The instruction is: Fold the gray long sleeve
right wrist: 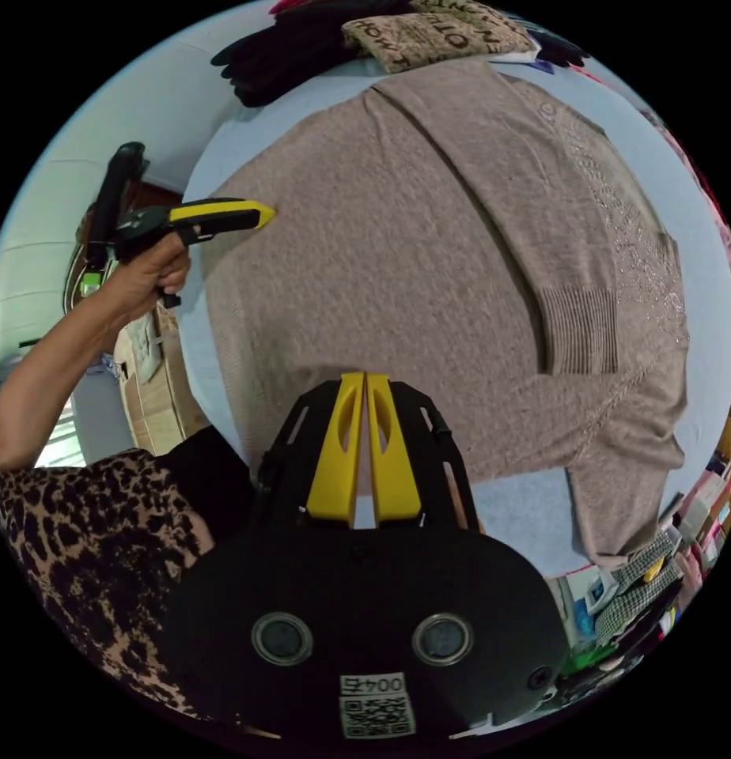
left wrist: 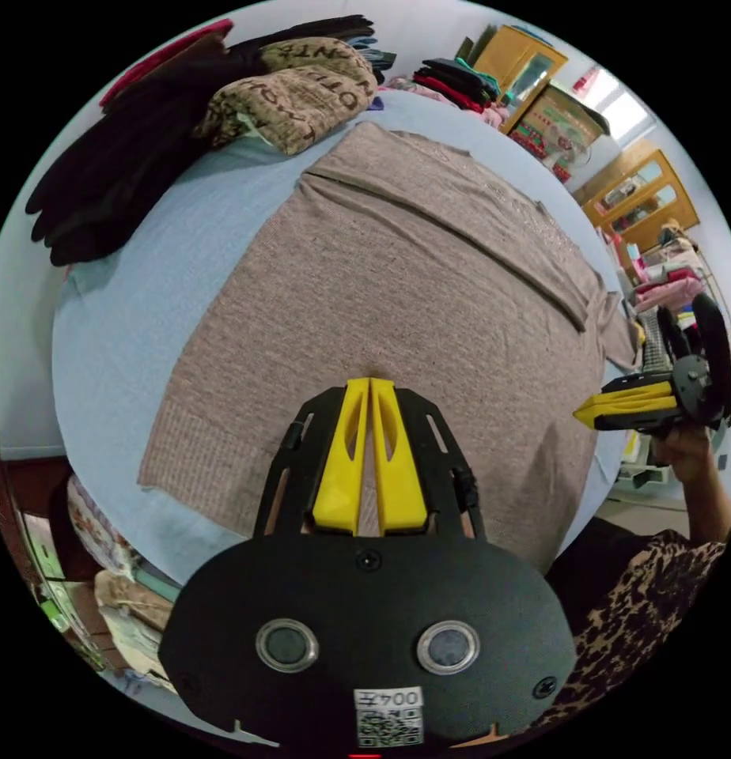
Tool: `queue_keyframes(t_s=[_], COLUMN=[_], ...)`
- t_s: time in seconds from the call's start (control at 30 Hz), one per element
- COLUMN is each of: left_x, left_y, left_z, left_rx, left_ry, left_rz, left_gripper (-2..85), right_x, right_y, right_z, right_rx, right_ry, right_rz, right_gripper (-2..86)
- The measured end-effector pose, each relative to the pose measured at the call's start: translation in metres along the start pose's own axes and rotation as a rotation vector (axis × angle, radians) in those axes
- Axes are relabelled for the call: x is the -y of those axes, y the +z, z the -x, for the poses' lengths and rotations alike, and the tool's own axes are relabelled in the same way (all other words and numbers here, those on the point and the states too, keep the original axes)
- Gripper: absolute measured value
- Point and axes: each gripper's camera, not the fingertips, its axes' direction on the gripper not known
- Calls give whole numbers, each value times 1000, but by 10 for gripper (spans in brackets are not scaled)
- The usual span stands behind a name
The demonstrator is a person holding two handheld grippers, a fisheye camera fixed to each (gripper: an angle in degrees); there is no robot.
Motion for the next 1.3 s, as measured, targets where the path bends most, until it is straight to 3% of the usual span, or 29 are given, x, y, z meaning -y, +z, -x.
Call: queue_keyframes(t_s=[0.1, 0.2, 0.3, 0.4, 0.47, 0.57, 0.67, 0.8, 0.9, 1.1, 1.17, 1.3], left_x=[9, 14, 15, 20, 23, 25, 27, 31, 33, 33, 32, 26], left_y=[0, 1, 1, 1, 1, 0, -1, -2, -3, -8, -11, -14], left_z=[-17, -27, -29, -29, -28, -25, -23, -22, -19, -3, 8, 28], left_rx=[101, 158, 171, 174, 171, 163, 166, 176, 179, 129, 81, -10], left_ry=[62, 80, 56, 50, 53, 40, 27, 15, 20, 31, 45, 78], left_rz=[42, 54, 48, 58, 64, 65, 65, 73, 79, 66, 53, 7], left_gripper=[3, 2, 2, 2, 3, 2, 2, 2, 2, 2, 2, 4], right_x=[-16, -41, -75, -152, -234, -312, -338, -335, -352, -385, -358, -267], right_y=[23, 32, 21, -23, -44, -35, -11, 22, 26, -24, -52, -73], right_z=[-12, -11, -40, -109, -182, -259, -298, -312, -296, -199, -145, -55], right_rx=[-62, -62, 63, 45, 19, 66, 110, 129, 97, 105, 84, 79], right_ry=[18, -39, 32, 314, 631, 919, 1012, 983, 996, 900, 737, 431], right_rz=[38, -60, -180, -467, -646, -691, -647, -531, -588, -1027, -1155, -1214], right_gripper=[-2, 10, 66, 105, 129, 155, 155, 63, 40, 28, 31, 72])
